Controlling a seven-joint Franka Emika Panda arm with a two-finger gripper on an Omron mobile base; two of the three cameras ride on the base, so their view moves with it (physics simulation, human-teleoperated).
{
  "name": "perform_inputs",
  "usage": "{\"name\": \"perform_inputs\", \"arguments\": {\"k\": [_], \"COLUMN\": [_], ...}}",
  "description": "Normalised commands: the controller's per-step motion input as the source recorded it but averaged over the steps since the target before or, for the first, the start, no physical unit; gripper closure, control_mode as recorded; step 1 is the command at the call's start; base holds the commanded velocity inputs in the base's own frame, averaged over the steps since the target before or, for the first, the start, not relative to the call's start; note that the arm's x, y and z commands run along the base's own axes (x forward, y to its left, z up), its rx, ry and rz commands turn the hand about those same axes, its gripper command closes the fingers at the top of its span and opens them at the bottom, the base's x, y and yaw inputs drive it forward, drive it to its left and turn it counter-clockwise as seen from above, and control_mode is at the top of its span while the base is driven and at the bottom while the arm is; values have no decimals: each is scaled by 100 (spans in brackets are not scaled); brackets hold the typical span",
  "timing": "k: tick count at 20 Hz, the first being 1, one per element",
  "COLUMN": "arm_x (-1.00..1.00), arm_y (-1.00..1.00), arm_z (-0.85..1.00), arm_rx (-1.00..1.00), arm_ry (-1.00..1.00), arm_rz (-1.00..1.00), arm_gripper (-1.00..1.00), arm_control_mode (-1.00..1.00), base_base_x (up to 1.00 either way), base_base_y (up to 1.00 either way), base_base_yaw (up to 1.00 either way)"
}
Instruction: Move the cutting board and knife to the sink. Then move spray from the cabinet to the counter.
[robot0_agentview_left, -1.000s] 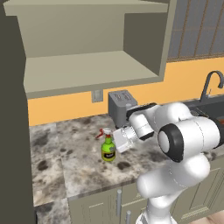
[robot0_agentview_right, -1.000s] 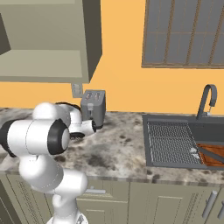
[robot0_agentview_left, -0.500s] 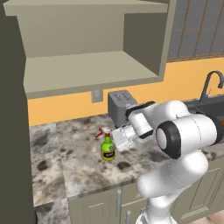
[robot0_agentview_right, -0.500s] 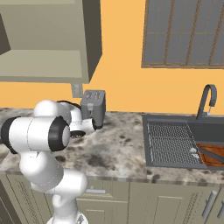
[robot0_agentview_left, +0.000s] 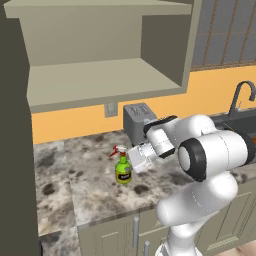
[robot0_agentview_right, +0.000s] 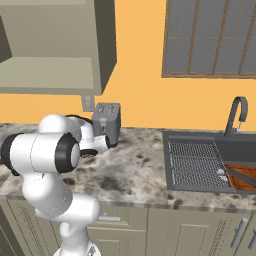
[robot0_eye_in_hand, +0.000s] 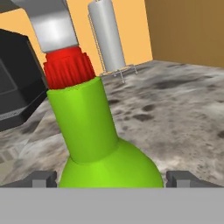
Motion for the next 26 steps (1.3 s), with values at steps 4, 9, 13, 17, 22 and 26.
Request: {"name": "perform_inputs", "arguments": {"k": [4,9,13,17,22,26], "arm_x": [0,-3,-13,-10,-15,-44], "arm_y": [-4,-11,-20,-22,-27,-40], "arm_z": [0,1,11,11,17,34], "arm_rx": [0,0,0,0,0,0], "arm_ry": [0,0,0,0,0,-1], "arm_rz": [0,0,0,0,0,0], "arm_gripper": [-100,-100,-100,-100,-100,-100], "arm_control_mode": [-100,-100,-100,-100,-100,-100], "base_base_x": [0,0,0,0,0,0], "base_base_y": [0,0,0,0,0,0], "base_base_yaw": [0,0,0,0,0,0]}}
